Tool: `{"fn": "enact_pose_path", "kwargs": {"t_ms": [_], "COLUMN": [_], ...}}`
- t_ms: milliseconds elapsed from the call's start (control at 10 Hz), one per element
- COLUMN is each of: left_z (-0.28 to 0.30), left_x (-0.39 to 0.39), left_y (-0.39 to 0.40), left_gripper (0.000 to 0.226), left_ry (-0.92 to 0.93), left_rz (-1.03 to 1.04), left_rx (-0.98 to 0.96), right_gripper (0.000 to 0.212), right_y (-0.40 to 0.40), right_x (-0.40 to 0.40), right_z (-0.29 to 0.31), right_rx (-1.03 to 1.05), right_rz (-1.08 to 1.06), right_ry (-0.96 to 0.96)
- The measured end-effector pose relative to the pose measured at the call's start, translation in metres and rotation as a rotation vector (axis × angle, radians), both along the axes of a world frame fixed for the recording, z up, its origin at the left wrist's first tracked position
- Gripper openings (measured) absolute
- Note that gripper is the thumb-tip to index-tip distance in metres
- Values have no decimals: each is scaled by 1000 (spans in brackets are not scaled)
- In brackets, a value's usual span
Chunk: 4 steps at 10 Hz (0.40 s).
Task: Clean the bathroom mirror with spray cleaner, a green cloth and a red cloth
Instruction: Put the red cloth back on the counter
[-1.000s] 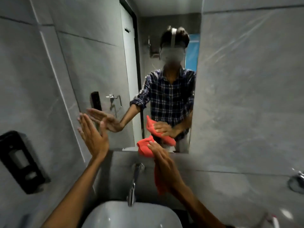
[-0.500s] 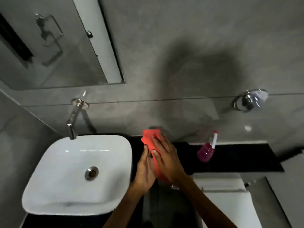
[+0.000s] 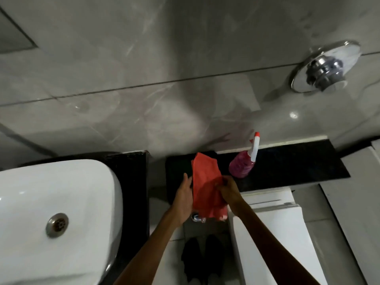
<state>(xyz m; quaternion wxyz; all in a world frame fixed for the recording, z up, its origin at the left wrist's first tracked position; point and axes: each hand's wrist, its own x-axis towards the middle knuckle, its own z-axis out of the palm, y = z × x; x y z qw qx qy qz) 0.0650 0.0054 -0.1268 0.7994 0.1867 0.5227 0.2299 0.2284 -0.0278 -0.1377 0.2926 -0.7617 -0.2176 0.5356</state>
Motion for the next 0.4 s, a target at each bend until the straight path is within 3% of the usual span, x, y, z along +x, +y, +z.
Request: {"fn": "enact_pose_path", "kwargs": {"t_ms": [200, 300, 400], "left_z": [-37, -31, -7], "left_x": [20, 18, 7], "left_y": [15, 1, -24], "left_gripper": [44, 54, 66], "left_ry": [200, 425, 744], "left_rz": [-9, -97, -335], "left_rx": [51, 265, 600], "right_gripper": [63, 67, 70], "right_y": [27, 20, -2], "right_x": [1, -7, -26], "right_z": [-27, -23, 6], "right_rx": [99, 55, 101], "right_rz": [131, 272, 413], "right_ry": [-148, -248, -395]}}
